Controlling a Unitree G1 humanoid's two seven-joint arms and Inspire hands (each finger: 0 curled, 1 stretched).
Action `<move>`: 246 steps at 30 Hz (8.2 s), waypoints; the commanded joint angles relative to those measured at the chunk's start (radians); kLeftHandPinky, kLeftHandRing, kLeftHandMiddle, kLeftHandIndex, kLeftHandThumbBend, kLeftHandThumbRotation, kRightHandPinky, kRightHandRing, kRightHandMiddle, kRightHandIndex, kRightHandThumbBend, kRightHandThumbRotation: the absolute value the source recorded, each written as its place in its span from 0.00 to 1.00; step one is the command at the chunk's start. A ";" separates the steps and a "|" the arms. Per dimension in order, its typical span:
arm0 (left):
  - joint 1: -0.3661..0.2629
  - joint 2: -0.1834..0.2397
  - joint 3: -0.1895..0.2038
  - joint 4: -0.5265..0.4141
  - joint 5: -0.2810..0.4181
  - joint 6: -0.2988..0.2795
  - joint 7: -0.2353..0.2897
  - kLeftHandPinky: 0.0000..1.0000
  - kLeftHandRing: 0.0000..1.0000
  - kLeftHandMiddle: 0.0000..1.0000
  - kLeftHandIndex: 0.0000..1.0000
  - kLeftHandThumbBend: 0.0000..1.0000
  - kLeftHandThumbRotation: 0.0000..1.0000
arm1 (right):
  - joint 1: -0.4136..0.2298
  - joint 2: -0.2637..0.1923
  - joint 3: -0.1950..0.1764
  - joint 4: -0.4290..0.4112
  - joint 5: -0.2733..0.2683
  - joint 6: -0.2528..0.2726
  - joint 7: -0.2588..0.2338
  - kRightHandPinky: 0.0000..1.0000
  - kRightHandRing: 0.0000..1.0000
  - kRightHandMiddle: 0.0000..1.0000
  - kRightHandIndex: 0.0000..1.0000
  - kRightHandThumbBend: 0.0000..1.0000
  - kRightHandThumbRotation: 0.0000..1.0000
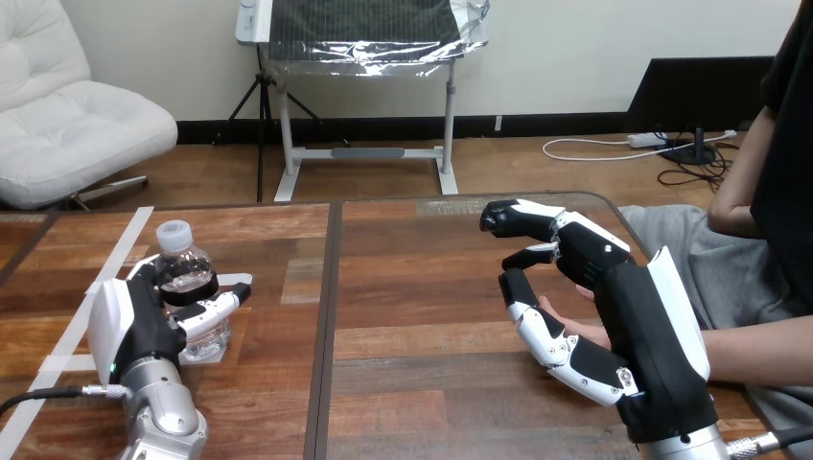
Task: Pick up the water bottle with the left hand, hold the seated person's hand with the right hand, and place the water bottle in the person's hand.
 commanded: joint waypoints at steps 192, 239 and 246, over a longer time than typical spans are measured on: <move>0.291 -0.260 0.015 -0.704 -0.064 -0.269 -0.158 0.40 0.42 0.45 0.47 0.68 0.00 | -0.136 -0.401 -0.197 -0.117 -0.340 0.401 0.171 0.69 0.81 0.86 0.81 0.79 0.03; 0.305 -0.267 0.016 -0.719 -0.069 -0.295 -0.182 0.40 0.42 0.45 0.47 0.69 0.00 | -0.235 -0.568 -0.164 0.019 -0.476 0.638 0.229 0.81 0.89 0.89 0.84 0.83 0.00; 0.300 -0.263 0.019 -0.705 -0.071 -0.305 -0.184 0.39 0.42 0.45 0.47 0.69 0.00 | -0.247 -0.568 -0.152 0.027 -0.495 0.664 0.241 0.81 0.89 0.89 0.84 0.82 0.00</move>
